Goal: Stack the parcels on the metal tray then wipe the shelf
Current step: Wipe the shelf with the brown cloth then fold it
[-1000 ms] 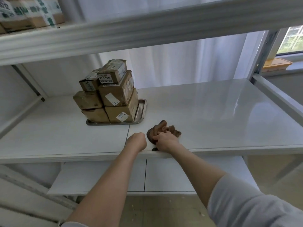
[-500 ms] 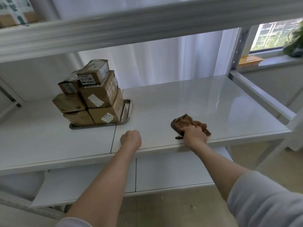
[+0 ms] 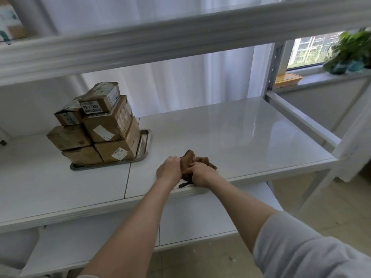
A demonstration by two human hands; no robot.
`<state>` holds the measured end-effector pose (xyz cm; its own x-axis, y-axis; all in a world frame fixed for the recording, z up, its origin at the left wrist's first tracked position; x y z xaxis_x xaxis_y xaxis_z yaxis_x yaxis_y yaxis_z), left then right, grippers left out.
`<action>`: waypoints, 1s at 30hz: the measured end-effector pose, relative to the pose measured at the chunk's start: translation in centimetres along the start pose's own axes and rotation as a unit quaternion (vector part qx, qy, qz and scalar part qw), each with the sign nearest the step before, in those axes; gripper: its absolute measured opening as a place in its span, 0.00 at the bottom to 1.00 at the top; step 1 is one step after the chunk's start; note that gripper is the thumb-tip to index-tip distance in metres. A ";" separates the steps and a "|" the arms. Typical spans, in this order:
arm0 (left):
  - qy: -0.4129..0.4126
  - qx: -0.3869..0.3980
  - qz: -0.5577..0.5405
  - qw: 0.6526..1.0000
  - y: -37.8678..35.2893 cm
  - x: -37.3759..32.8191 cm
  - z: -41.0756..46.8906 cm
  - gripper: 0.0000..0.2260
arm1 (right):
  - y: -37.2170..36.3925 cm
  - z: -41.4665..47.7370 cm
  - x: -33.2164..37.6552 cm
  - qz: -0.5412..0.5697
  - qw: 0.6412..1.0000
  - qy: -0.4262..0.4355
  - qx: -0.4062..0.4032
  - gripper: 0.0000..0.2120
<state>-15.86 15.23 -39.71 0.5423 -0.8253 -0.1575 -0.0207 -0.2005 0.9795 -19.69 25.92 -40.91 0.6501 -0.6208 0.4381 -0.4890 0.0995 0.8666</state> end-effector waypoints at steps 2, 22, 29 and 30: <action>-0.013 0.011 0.002 1.000 -0.2 -1.8 0.5 0.21 | 0.7 -0.6 -1.7 0.001 1.000 -0.013 0.001 0.24; 0.046 0.040 -0.001 0.998 -4.4 -21.9 8.1 0.22 | 12.6 0.1 -28.2 -0.017 0.983 -0.171 -0.062 0.23; 0.124 -0.015 -0.083 0.989 -2.6 -20.3 10.1 0.23 | 9.8 5.7 -19.3 0.013 0.996 0.061 0.056 0.21; 0.128 -0.023 -0.084 0.988 -2.3 -20.1 10.5 0.23 | 9.6 6.2 -18.9 0.004 0.995 0.069 0.072 0.23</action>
<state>-35.56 26.73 -40.16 0.7299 -0.6205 -0.2868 0.1231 -0.2934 0.9480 -40.31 33.83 -42.33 0.7147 -0.5073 0.4815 -0.5658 -0.0147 0.8244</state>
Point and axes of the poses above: each hand's wrist, its own z-axis towards the middle knuckle, its own y-axis out of the back of the hand, x = y × z, the point moved 3 cm from there along z, towards the middle knuckle, and after that the axes turned 12 degrees about y, right-handed, at the moved point
